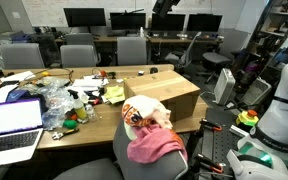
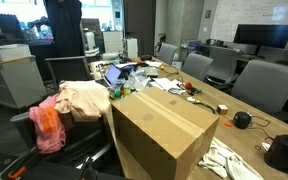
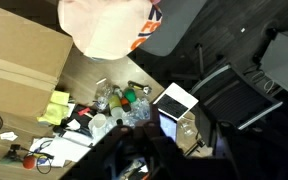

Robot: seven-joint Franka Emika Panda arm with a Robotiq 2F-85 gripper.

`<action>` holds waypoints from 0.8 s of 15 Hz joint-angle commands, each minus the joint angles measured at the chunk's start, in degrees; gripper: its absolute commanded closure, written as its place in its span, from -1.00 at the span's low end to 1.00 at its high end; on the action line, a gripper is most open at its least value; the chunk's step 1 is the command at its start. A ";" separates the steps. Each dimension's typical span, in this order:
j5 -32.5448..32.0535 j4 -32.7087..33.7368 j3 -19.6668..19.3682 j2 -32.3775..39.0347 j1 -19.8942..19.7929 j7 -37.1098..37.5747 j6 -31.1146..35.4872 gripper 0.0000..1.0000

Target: Pick up the clothes on top of the box and put them on the head rest of the chair

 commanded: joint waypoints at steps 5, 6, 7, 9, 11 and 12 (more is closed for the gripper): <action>-1.84 0.66 -2.14 0.06 -1.45 0.89 -3.45 -1.00; -2.29 0.65 -2.61 0.18 -2.30 1.82 -5.44 -1.00; -2.93 0.55 -2.78 0.28 -3.17 2.63 -6.61 -1.00; -5.08 0.22 -3.07 0.52 -5.51 5.40 -9.96 -1.00; -6.75 -0.25 -3.53 0.88 -7.66 8.16 -13.27 -1.00; -7.54 -0.82 -3.68 0.95 -8.75 9.57 -14.13 -1.00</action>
